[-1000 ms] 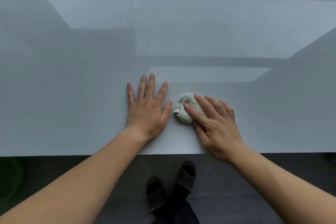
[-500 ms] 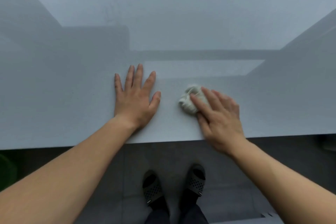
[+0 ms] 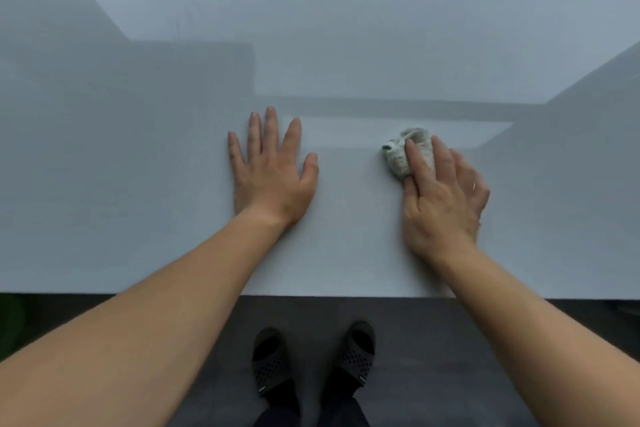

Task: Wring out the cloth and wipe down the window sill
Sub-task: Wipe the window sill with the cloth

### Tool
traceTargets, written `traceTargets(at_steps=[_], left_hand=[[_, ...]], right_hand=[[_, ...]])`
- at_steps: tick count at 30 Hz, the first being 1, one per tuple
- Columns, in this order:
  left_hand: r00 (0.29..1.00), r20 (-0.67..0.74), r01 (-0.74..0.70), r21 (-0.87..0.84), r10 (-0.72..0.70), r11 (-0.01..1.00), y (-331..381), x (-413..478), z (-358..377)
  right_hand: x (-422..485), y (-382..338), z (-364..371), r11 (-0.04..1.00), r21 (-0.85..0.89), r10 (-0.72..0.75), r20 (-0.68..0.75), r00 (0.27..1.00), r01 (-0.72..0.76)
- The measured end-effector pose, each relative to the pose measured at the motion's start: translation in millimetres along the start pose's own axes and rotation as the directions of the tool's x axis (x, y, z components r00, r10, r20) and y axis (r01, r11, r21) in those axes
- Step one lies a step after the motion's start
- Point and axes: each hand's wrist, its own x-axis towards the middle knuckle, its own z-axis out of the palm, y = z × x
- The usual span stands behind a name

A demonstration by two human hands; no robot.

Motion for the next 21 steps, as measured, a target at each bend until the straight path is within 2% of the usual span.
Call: traceTargets(at_steps=[1, 3, 5, 6, 7, 8, 10, 12, 13, 14, 16, 18, 19, 21], left_hand=[[1.0, -0.003, 0.004, 0.002, -0.004, 1.0, 0, 0, 0], [1.0, 0.0, 0.008, 0.012, -0.008, 1.0, 1, 0, -1], [1.0, -0.004, 0.004, 0.026, -0.004, 1.0, 2, -1, -3], [1.0, -0.004, 0.003, 0.03, -0.003, 1.0, 3, -1, -3], [1.0, -0.001, 0.006, 0.035, -0.006, 0.999, 3, -1, -3], [1.0, 0.003, 0.01, 0.039, -0.01, 0.999, 3, -1, -3], [1.0, 0.01, 0.015, 0.048, -0.015, 0.999, 4, 0, -3], [1.0, 0.01, 0.016, 0.056, -0.017, 0.998, 4, 0, -4], [1.0, 0.01, 0.016, 0.059, -0.017, 0.998, 5, 0, -4], [1.0, 0.009, 0.015, 0.06, -0.016, 0.998, 5, 0, -3], [1.0, 0.004, 0.019, 0.059, -0.019, 0.998, 4, 0, -2], [1.0, -0.002, 0.021, 0.062, -0.021, 0.998, 4, 0, -1], [1.0, -0.004, 0.02, 0.064, -0.02, 0.998, 4, 0, 0], [1.0, -0.001, 0.022, 0.064, -0.022, 0.998, 4, -1, 0]], right_hand=[[-2, -8, 2, 1.0, -0.014, -0.005, -0.009, 1.0, 0.004], [-16, -17, 6, 0.976, -0.043, -0.214, 0.012, 0.977, 0.214], [-17, -5, 3, 0.898, -0.04, -0.434, 0.083, 0.897, 0.438], [-4, 4, -1, 0.872, -0.034, -0.483, 0.111, 0.869, 0.489], [13, 12, -4, 0.87, -0.032, -0.485, 0.126, 0.866, 0.492], [32, 16, -5, 0.897, -0.036, -0.435, 0.117, 0.893, 0.441], [67, 14, -5, 0.977, -0.015, -0.212, 0.084, 0.974, 0.214], [80, -3, -1, 0.999, 0.0, -0.045, 0.065, 0.997, 0.046], [77, -12, 1, 0.998, -0.013, -0.061, 0.066, 0.996, 0.062], [68, -20, 3, 0.989, -0.023, -0.145, 0.065, 0.987, 0.146], [51, -18, 4, 0.925, -0.034, -0.375, 0.089, 0.923, 0.379], [62, -4, -2, 0.86, -0.021, -0.502, 0.138, 0.854, 0.509], [77, 3, -3, 0.857, -0.024, -0.507, 0.14, 0.85, 0.515], [109, 7, -4, 0.922, -0.023, -0.38, 0.118, 0.917, 0.385]])
